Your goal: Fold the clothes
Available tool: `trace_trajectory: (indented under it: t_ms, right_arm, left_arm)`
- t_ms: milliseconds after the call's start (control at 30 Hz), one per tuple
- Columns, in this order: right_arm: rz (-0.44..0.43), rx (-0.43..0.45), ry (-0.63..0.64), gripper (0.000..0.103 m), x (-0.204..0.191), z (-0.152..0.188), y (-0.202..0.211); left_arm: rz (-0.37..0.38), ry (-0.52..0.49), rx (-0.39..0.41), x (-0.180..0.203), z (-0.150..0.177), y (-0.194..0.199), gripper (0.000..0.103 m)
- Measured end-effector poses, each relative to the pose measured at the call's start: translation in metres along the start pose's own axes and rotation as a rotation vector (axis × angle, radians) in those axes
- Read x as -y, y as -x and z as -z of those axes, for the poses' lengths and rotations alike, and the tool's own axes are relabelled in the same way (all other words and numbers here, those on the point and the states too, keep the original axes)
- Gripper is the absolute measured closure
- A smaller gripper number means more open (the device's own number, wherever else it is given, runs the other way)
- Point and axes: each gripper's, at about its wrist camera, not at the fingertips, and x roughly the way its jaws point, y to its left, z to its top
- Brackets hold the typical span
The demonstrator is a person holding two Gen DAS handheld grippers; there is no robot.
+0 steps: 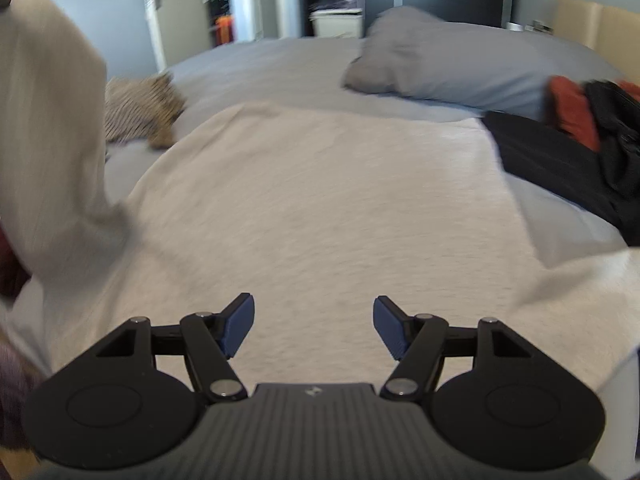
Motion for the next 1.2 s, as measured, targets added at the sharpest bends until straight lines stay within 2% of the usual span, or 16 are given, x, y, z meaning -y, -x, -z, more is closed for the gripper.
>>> trace_trajectory:
  t_ms: [100, 300, 367, 433, 500, 533, 567, 600, 633, 667, 900, 1100, 1133, 1167, 1200]
  right_arm:
    - [0.035, 0.022, -0.068, 0.033, 0.023, 0.000, 0.009]
    - [0.078, 0.032, -0.192, 0.033, 0.060, 0.007, 0.018]
    - [0.084, 0.027, -0.214, 0.033, 0.067, 0.009, 0.018]
    - [0.090, 0.021, -0.228, 0.033, 0.072, 0.011, 0.018]
    - [0.090, 0.017, -0.233, 0.033, 0.073, 0.013, 0.018]
    - [0.090, 0.015, -0.236, 0.033, 0.075, 0.014, 0.017]
    - [0.091, 0.013, -0.239, 0.033, 0.076, 0.014, 0.017]
    - [0.091, 0.010, -0.244, 0.033, 0.077, 0.015, 0.017]
    - [0.090, 0.006, -0.251, 0.033, 0.078, 0.016, 0.016]
    - [0.087, 0.001, -0.258, 0.033, 0.081, 0.017, 0.015]
    - [0.034, -0.066, -0.327, 0.033, 0.085, 0.023, -0.003]
    - [-0.020, -0.197, -0.381, 0.037, 0.079, 0.035, -0.038]
    - [-0.033, -0.218, -0.390, 0.051, 0.078, 0.039, -0.043]
    - [-0.057, -0.234, -0.402, 0.079, 0.078, 0.042, -0.045]
    - [-0.069, -0.247, -0.398, 0.090, 0.076, 0.044, -0.047]
  left_arm:
    - [0.050, -0.052, -0.084, 0.045, 0.034, -0.031, 0.100]
    - [0.114, -0.160, -0.258, 0.110, 0.119, -0.086, 0.100]
    - [0.135, -0.215, -0.320, 0.123, 0.145, -0.103, 0.100]
    - [0.173, -0.225, -0.392, 0.128, 0.168, -0.114, 0.100]
    - [0.178, -0.252, -0.471, 0.134, 0.184, -0.120, 0.098]
    - [0.190, -0.266, -0.495, 0.137, 0.190, -0.117, 0.094]
    - [0.208, -0.274, -0.510, 0.140, 0.195, -0.109, 0.083]
    - [0.227, -0.277, -0.514, 0.139, 0.197, -0.103, 0.076]
    - [0.238, -0.278, -0.509, 0.136, 0.196, -0.098, 0.064]
    - [0.237, -0.278, -0.497, 0.132, 0.195, -0.094, 0.056]
    - [0.111, -0.205, -0.461, 0.088, 0.179, -0.082, 0.056]
    - [-0.005, -0.079, -0.455, 0.046, 0.176, -0.078, 0.056]
    - [-0.020, -0.069, -0.449, 0.040, 0.175, -0.076, 0.056]
    - [-0.035, -0.061, -0.444, 0.036, 0.174, -0.075, 0.056]
    - [-0.051, -0.054, -0.439, 0.030, 0.172, -0.073, 0.056]
